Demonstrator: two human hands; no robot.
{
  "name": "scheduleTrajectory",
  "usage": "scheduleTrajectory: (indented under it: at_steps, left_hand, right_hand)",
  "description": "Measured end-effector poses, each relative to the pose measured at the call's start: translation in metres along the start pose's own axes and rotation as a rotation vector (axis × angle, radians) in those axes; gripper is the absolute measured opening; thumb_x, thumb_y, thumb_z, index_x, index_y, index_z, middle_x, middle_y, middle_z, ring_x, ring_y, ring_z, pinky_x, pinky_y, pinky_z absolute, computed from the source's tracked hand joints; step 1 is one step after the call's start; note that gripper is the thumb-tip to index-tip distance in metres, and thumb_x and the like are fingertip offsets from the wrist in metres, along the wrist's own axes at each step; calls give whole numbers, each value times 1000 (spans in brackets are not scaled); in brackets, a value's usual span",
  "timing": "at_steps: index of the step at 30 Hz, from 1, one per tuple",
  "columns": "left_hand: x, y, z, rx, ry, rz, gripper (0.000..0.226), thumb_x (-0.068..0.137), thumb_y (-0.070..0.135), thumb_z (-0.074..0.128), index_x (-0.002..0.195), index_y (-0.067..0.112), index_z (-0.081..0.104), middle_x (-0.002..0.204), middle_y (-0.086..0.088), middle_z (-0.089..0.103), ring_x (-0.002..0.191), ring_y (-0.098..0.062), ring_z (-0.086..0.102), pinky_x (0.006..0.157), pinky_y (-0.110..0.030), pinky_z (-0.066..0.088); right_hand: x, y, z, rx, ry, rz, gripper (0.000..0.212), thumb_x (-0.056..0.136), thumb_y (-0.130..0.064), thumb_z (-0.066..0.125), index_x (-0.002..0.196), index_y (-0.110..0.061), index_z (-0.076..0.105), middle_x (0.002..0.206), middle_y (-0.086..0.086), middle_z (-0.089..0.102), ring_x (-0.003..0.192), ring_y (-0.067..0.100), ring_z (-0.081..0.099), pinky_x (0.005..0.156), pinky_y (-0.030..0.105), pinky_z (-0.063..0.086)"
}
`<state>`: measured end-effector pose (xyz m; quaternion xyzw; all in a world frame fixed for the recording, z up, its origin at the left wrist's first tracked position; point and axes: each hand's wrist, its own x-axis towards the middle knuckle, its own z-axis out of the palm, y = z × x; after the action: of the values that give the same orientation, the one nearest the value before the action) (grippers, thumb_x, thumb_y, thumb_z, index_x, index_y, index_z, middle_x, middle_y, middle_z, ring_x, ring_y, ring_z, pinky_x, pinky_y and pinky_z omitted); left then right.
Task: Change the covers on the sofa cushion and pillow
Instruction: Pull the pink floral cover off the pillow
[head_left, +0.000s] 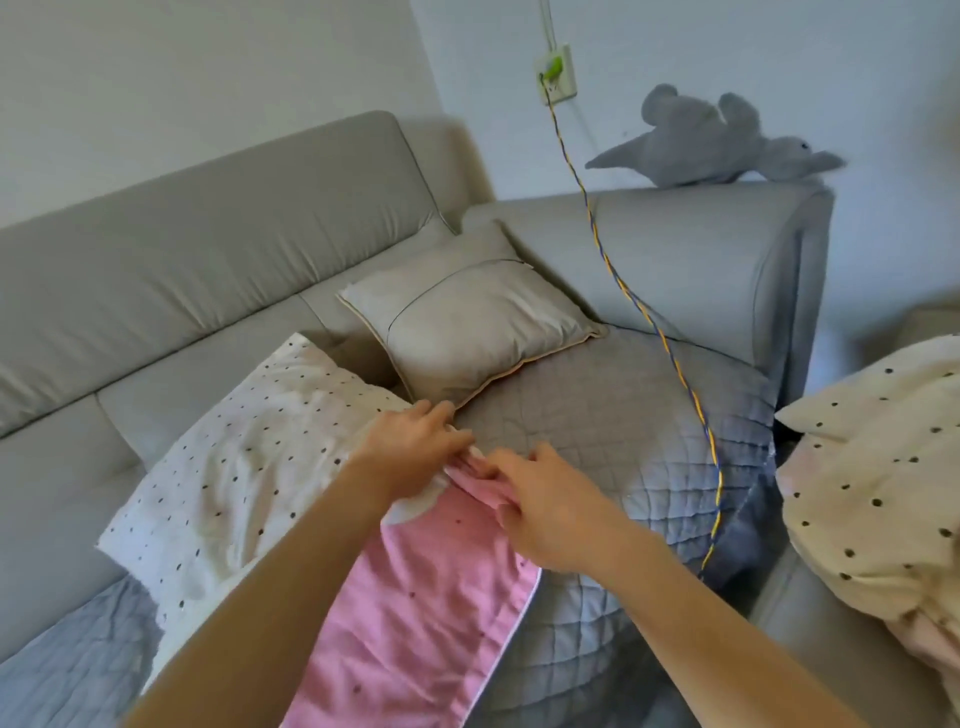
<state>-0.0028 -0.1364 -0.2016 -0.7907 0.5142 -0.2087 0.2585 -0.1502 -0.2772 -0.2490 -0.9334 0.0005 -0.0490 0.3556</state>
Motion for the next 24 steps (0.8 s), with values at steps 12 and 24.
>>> scheduleTrajectory:
  at_steps: [12,24]
  left_hand:
    - [-94,-36,6,-360,19,-699,42,96,62,33,129,47,55,121,6,63,107,-24,61,85,-43,53]
    - [-261,69,39,-666,317,-1140,44,93,59,37,137,58,42,127,14,51,115,-19,55,92,-36,49]
  right_hand:
    - [11,49,2,-35,94,129,38,81,0,52,104,-26,66,96,-5,62,102,25,58,81,34,49]
    - [-11,-71,66,-355,281,-167,68,84,-75,29,135,-31,42,151,4,36,143,34,26,106,56,37]
